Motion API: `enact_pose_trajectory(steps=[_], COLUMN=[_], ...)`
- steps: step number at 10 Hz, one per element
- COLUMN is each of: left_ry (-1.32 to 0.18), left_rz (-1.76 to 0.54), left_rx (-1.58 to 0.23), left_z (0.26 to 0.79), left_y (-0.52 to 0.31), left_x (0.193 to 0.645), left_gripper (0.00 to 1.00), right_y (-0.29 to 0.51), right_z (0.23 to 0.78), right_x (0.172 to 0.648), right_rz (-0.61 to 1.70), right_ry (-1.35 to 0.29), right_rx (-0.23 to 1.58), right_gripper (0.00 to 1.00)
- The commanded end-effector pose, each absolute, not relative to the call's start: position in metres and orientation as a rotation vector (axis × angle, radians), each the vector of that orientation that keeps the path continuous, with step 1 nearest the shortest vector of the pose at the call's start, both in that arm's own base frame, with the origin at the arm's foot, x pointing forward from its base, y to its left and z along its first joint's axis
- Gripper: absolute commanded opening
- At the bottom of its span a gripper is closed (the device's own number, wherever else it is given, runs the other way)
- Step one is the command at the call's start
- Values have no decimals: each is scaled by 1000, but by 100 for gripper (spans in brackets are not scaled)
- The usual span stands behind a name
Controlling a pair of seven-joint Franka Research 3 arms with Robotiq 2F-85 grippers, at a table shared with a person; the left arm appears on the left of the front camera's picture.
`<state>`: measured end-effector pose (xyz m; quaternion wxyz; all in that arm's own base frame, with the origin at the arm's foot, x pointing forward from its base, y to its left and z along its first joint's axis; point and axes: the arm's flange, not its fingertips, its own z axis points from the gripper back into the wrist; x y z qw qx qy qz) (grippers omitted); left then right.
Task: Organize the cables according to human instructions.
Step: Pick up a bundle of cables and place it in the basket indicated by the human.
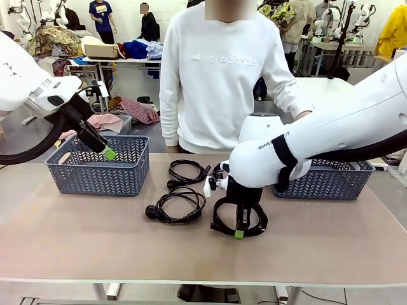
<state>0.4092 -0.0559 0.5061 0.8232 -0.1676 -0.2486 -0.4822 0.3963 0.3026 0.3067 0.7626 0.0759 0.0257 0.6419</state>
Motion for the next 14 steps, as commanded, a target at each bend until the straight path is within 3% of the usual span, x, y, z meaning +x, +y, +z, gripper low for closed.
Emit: enact_pose_trajectory(steps=[1,4,8,14], left_ry=[-550,-550,-550,-550], left_rz=[-1040,-1040,-1040,-1040], left_rx=[-384,-384,-384,-384], left_z=[505,505,505,505], left_y=[-55,-55,-55,-55], left_x=[409,409,409,409], left_gripper=[100,100,100,100], right_y=[302,297,274,180], right_z=[321,353,431,513], right_x=[389,383,376,432], right_rz=[1375,1377,1467,1487], right_ry=[55,-14,67,31], right_rx=[125,67,53,6], right_gripper=[0,0,0,0])
